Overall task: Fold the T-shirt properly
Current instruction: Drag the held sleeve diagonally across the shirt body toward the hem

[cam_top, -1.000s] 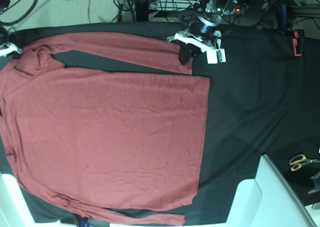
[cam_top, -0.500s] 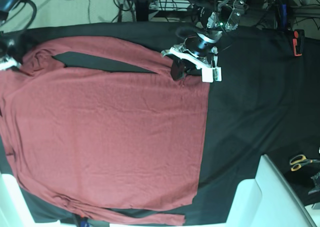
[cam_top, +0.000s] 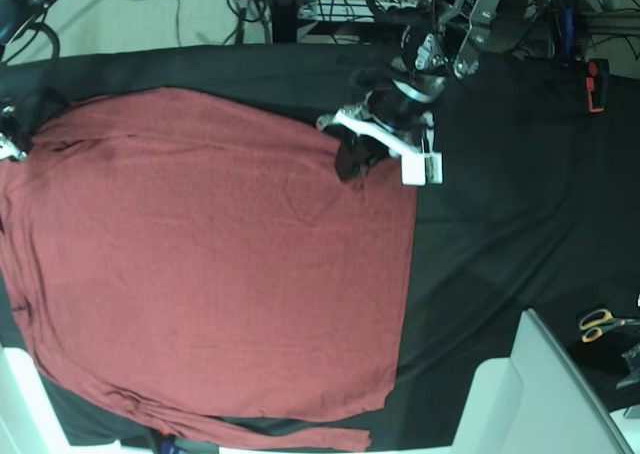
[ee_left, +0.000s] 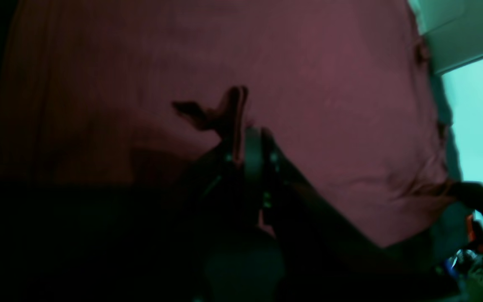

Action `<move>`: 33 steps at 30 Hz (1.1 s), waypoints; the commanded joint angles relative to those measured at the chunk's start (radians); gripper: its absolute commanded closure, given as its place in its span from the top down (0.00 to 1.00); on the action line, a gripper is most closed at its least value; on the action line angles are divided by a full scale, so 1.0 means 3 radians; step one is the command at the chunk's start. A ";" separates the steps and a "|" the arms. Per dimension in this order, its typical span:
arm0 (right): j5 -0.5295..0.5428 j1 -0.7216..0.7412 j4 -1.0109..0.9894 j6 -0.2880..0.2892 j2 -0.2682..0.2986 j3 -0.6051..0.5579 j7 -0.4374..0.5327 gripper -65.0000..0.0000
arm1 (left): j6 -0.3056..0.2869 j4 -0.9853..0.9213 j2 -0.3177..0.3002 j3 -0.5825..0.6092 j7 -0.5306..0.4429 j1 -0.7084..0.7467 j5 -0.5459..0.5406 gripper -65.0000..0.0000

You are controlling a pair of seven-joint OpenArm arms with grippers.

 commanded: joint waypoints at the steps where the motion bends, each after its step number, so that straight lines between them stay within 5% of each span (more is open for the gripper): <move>1: 0.0037 0.0023 0.0059 0.0014 0.0095 0.0008 0.0024 0.00 | -0.0039 0.0106 0.0009 -0.0009 -0.0066 -0.0025 -0.0020 0.00; 4: 0.0037 0.0074 0.0053 0.0014 0.0106 0.0008 0.0024 0.00 | -0.0018 0.0142 0.0009 -0.0009 -0.0061 -0.0122 -0.0020 0.00; 9: 0.0037 0.0085 0.0053 -0.0094 0.0111 0.0003 0.0024 0.00 | 0.0335 0.0132 -0.0001 0.0032 -0.0061 -0.0271 -0.0020 0.00; 28: 0.0037 0.0381 0.0023 -0.0130 0.0095 -0.0345 0.0045 0.00 | 0.0365 0.0050 0.0004 -0.0004 -0.0061 -0.0434 -0.0020 0.00; 33: 0.0037 0.0448 0.0018 -0.0385 0.0106 -0.0345 0.0050 0.00 | 0.0365 -0.0134 0.0009 0.0027 -0.0061 -0.0583 -0.0020 0.00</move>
